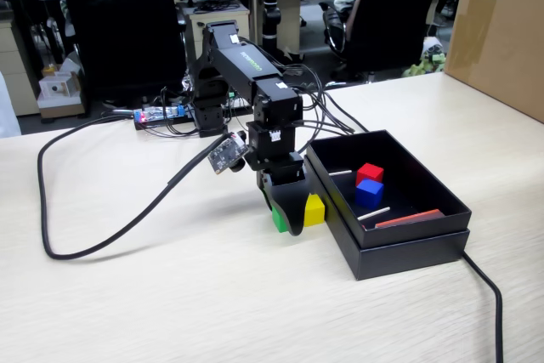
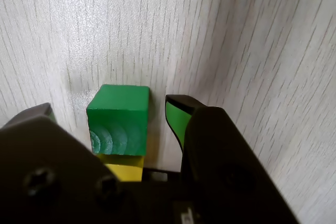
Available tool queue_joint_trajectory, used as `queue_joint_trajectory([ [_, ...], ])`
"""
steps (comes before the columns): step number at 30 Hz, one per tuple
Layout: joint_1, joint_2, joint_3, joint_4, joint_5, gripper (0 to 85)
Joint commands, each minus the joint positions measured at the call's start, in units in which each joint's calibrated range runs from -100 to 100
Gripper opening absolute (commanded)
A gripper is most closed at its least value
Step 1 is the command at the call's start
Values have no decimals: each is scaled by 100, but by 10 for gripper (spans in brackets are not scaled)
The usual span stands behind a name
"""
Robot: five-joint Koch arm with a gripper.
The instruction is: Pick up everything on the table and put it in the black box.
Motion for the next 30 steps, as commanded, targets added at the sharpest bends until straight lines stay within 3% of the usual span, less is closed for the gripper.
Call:
queue_joint_trajectory([
  [1, 34, -108, 518, -14, 20, 359],
  [2, 20, -28, 618, -14, 49, 237],
  [7, -39, -120, 799, -14, 59, 37],
  [15, -103, -1875, 908, -14, -122, 36],
  [18, 132, -2380, 1443, -14, -220, 36],
  [24, 801, -1566, 2585, -14, -322, 36],
  [30, 1094, -579, 2784, -14, -244, 43],
])
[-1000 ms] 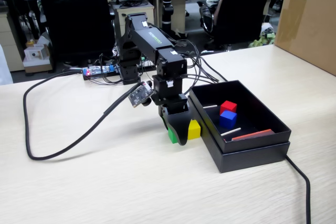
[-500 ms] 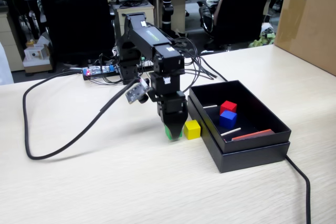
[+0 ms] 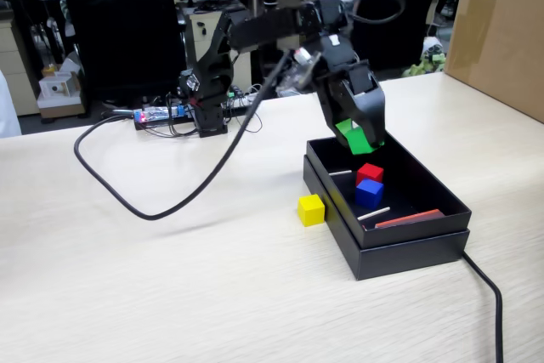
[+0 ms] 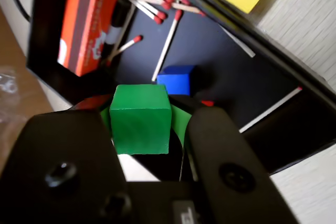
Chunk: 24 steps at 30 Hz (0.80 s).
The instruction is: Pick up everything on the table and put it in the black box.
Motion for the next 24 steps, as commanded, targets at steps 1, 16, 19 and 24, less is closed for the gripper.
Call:
queue_joint_trajectory([
  [1, 93, 196, 530, -6, 15, 44],
  [16, 122, 1011, 376, -179, 44, 281],
  [19, 122, 976, 357, -187, 49, 314],
  [24, 127, 575, 194, -187, 44, 410],
])
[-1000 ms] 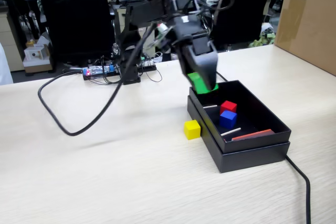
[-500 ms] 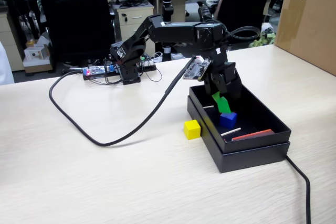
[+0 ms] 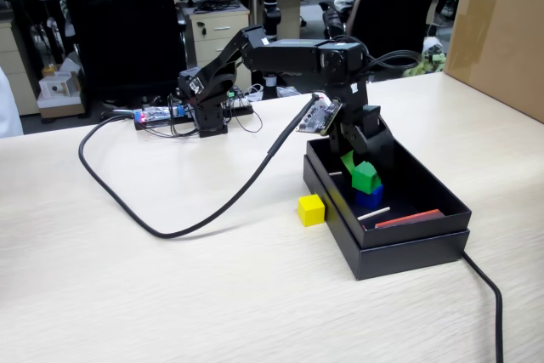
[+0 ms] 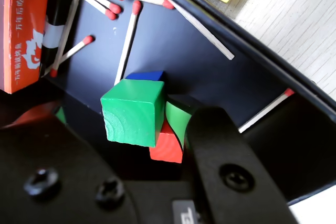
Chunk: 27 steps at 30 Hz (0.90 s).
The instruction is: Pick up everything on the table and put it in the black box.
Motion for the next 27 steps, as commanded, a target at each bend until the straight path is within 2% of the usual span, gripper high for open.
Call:
queue_joint_trajectory([
  [1, 34, -766, 131, -9, -5, 410],
  [4, 34, -1466, -159, -9, -5, 452],
  [9, -54, -2992, -830, -9, -44, 467],
  [14, -459, -4587, -1547, -9, -142, 465],
  [21, -996, -4782, -2100, 0, -132, 472],
  [27, -1153, -4300, -2580, 0, 20, 488],
])
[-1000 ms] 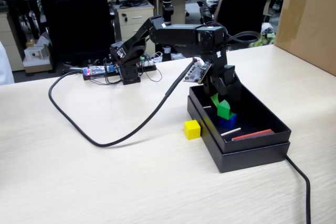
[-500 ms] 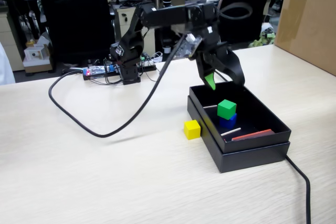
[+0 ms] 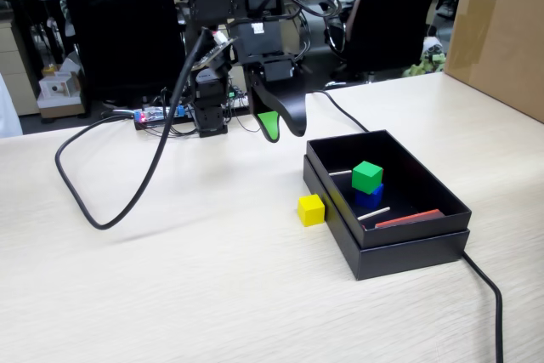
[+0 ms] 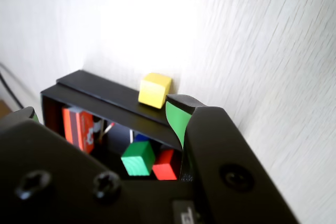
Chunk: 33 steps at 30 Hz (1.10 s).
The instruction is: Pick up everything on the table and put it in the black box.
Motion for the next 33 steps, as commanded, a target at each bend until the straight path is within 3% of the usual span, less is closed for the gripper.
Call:
queue_joint_trajectory([
  [1, -49, 187, 131, 0, 122, 488],
  [15, 132, 1576, 512, 0, 523, 485],
  [33, 283, 2838, 1092, 0, 674, 483],
])
